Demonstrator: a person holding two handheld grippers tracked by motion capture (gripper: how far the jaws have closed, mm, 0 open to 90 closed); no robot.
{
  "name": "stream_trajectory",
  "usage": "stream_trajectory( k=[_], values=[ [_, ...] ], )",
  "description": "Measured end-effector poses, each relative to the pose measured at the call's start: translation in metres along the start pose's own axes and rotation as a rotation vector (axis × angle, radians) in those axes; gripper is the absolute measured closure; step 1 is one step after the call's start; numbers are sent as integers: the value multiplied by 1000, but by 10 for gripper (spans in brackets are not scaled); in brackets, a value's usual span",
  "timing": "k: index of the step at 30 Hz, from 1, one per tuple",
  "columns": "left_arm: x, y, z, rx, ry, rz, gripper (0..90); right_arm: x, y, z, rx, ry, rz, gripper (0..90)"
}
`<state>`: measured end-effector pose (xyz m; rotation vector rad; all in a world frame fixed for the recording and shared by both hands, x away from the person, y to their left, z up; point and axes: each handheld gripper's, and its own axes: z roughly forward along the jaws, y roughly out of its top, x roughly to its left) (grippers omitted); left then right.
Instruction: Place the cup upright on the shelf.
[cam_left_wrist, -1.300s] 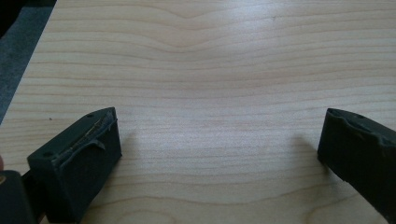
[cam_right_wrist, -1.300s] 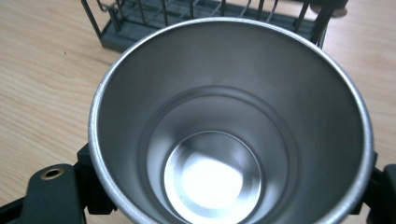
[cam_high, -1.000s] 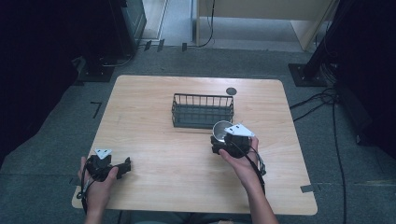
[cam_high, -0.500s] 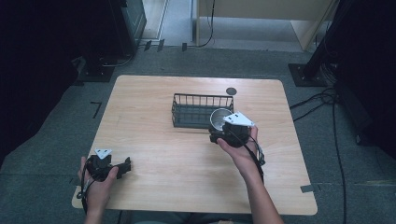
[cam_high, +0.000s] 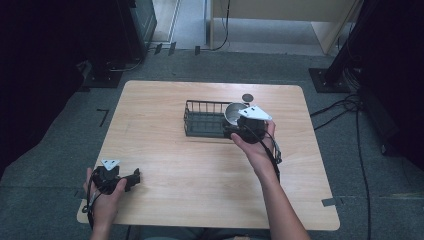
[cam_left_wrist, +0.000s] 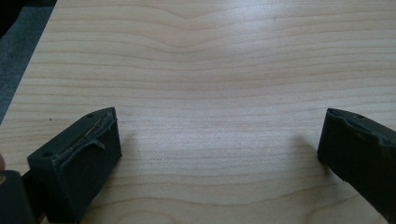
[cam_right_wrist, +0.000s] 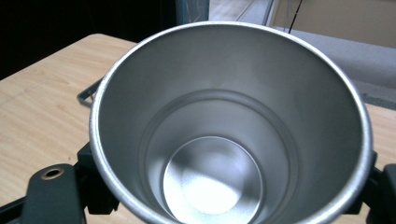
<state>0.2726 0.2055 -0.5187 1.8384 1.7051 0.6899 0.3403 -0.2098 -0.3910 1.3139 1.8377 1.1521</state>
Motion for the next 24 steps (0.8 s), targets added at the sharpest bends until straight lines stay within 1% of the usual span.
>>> stream_trajectory(
  k=[5,11,16,17,19,20,24],
  values=[
    [0,0,0,-1,1,-1,0,-3,7,5,-2,-7,2,180],
    [0,0,0,-2,1,-3,0,-6,17,16,-1,-17,-8,180],
    [0,0,0,-1,1,-2,0,-8,22,23,-7,-20,0,180],
    [0,0,0,-1,1,-1,0,-10,24,28,-2,-23,5,180],
    [0,0,0,-1,1,-1,0,-11,24,30,1,-25,5,180],
    [0,0,0,-1,1,-1,0,-12,25,36,9,-28,6,180],
    [0,0,0,-1,1,-1,0,-16,24,48,28,-41,17,180]
  ],
)
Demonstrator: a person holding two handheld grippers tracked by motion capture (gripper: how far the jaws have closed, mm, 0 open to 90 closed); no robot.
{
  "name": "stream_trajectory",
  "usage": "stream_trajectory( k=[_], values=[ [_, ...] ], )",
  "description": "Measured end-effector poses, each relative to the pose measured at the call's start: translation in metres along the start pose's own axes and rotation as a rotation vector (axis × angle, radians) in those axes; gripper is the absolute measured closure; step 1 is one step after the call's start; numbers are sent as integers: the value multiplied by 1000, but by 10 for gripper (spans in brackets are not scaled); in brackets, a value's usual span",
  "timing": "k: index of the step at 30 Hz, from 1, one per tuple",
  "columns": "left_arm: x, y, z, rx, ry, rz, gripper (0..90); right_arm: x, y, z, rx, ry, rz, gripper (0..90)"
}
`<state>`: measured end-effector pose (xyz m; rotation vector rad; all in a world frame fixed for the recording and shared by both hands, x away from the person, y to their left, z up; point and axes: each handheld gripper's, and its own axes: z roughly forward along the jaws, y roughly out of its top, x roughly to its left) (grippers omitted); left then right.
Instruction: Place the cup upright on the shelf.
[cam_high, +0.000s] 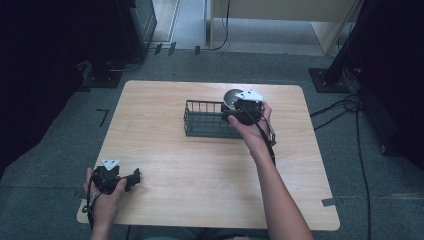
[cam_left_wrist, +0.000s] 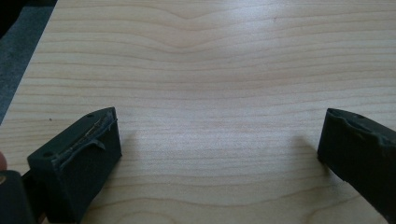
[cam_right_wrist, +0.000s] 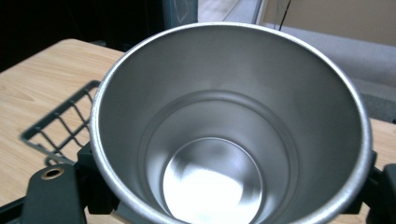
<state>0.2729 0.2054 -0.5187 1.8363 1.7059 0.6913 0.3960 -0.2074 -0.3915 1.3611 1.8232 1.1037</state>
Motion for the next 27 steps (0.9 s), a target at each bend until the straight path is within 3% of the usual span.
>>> stream_trajectory(
  k=[13,27],
  values=[
    [0,0,0,0,0,0,0,-6,-14,35,63,-42,48,180],
    [0,0,0,0,0,0,0,-4,-29,51,140,-39,33,180]
  ],
)
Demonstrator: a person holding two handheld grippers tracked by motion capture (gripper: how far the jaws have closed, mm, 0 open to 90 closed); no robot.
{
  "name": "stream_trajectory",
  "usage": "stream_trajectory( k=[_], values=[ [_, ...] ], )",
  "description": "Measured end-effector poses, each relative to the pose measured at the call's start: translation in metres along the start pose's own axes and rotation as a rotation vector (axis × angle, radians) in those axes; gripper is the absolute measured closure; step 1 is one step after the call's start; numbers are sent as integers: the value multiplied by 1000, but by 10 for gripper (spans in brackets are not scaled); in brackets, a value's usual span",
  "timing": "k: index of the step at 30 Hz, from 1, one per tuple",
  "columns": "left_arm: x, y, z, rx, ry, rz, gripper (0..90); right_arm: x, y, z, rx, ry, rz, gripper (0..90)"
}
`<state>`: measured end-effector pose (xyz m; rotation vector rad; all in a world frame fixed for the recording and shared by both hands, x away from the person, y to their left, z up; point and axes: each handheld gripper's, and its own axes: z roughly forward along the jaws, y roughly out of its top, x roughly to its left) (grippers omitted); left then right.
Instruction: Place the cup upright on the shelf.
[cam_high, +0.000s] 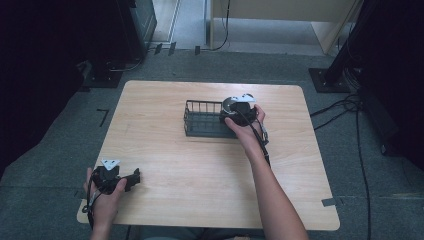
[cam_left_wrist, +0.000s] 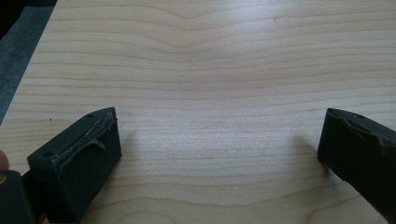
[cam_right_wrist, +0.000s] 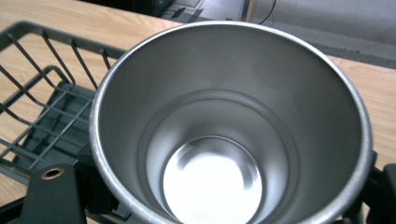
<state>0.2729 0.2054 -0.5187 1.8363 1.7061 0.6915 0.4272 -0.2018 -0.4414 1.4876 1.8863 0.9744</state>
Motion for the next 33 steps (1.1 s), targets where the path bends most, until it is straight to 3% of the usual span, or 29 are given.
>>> stream_trajectory(
  k=[9,14,15,17,26,33],
  values=[
    [0,0,0,0,0,0,0,1,-2,4,33,8,-9,177],
    [0,0,0,0,0,0,0,-1,0,1,20,47,-1,109],
    [0,0,0,0,0,0,0,-1,1,-2,19,52,-6,42],
    [0,0,0,1,0,1,0,-2,2,-4,20,58,-7,21],
    [0,0,0,0,0,0,0,-5,8,-31,-49,55,-6,0],
    [0,0,0,1,0,1,0,-8,2,-53,-81,62,-5,0]
  ],
)
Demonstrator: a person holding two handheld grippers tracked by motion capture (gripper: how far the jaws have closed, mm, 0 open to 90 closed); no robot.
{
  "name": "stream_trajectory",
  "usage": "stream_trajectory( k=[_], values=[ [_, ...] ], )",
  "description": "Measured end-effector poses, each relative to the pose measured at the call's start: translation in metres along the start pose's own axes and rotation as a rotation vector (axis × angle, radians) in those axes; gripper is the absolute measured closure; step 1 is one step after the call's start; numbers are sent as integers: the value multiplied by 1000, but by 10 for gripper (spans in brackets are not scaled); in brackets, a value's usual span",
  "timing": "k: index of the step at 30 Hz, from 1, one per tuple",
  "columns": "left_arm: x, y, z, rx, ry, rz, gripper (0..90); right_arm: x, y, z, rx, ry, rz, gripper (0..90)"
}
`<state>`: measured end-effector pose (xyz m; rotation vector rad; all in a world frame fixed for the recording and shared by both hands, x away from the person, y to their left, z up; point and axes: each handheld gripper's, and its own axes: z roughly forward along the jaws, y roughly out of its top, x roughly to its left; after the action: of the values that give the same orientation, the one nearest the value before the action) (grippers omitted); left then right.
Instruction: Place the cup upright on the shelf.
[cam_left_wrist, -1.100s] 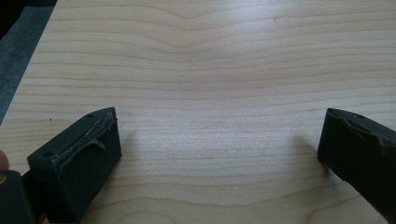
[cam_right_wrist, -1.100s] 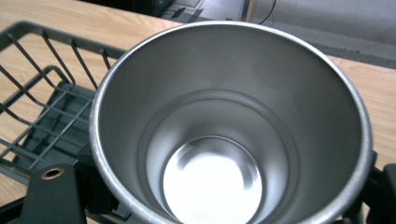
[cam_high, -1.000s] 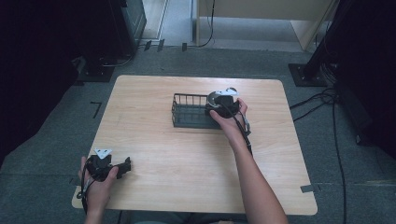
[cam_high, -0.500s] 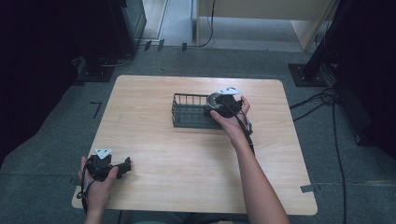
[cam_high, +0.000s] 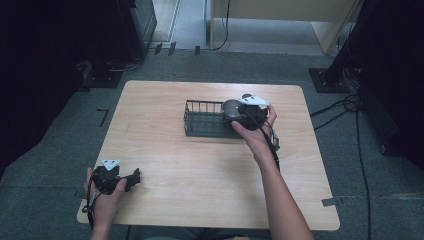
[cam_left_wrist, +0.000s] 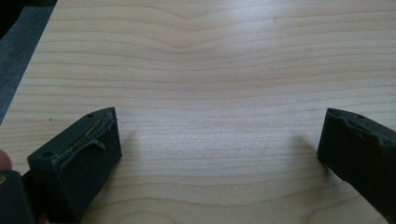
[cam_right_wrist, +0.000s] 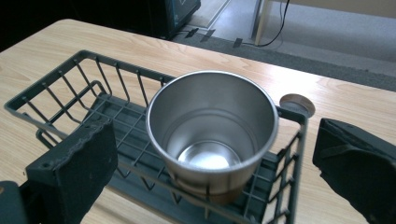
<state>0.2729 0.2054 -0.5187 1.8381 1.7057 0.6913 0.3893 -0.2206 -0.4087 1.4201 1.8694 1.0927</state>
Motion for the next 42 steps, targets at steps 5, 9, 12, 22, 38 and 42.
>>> stream_trajectory(
  k=[5,9,12,22,38,42],
  values=[
    [0,0,0,0,0,0,0,-5,-9,-11,-9,-9,-5,0],
    [0,0,0,-1,0,-1,0,-11,-17,-20,-9,-17,-1,0],
    [0,0,0,-1,0,0,0,-16,-23,-26,-9,-23,4,0],
    [0,0,0,0,0,1,0,-31,-44,-43,-9,-40,28,0],
    [0,0,0,0,0,1,0,-57,-84,-68,15,-79,60,0],
    [0,0,0,0,0,1,0,-66,-95,-74,24,-99,76,0]
  ],
)
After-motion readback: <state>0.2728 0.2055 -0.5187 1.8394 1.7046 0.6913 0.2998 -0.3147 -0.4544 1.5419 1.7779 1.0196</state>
